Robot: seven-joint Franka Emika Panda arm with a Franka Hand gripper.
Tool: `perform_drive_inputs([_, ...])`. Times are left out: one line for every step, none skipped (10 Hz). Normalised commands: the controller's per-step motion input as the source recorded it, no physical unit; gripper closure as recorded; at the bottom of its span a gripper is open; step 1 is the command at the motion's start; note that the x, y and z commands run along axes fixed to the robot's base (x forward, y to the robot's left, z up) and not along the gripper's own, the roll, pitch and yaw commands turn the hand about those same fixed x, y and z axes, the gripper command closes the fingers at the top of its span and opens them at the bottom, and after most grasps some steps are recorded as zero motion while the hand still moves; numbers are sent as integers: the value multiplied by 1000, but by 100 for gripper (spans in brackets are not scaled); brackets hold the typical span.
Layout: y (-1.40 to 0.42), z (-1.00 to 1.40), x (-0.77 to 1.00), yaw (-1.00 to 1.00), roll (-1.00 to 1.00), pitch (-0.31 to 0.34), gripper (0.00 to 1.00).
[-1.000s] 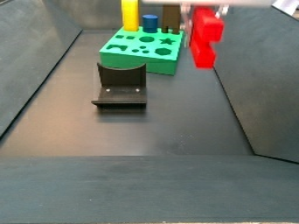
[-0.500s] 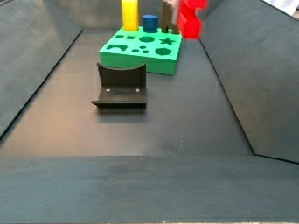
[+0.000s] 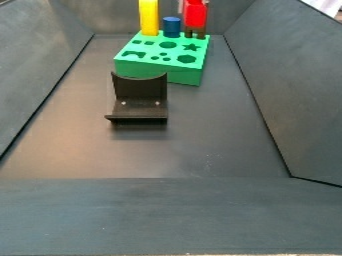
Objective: Pick up the double-square object. Move up. Rotate the double-square object. Place the double-square object on the fixture. Regrasp the double-square object. Move to above the board. Insert the double-square object.
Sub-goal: Place the double-square object on the fixture.
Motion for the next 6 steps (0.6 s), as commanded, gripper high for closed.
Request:
perform_drive_inputs([-100, 32, 1000, 53, 126, 143, 100])
perform_drive_inputs([-58, 15, 972, 57, 129, 144, 100])
perform_drive_inputs([-44, 14, 894, 58, 126, 152, 100])
perform_drive_inputs([-33, 12, 817, 56, 126, 156, 100])
perform_drive_inputs([-25, 5, 742, 59, 131, 150, 100])
perform_drive_inputs([-21, -2, 642, 62, 137, 144, 100])
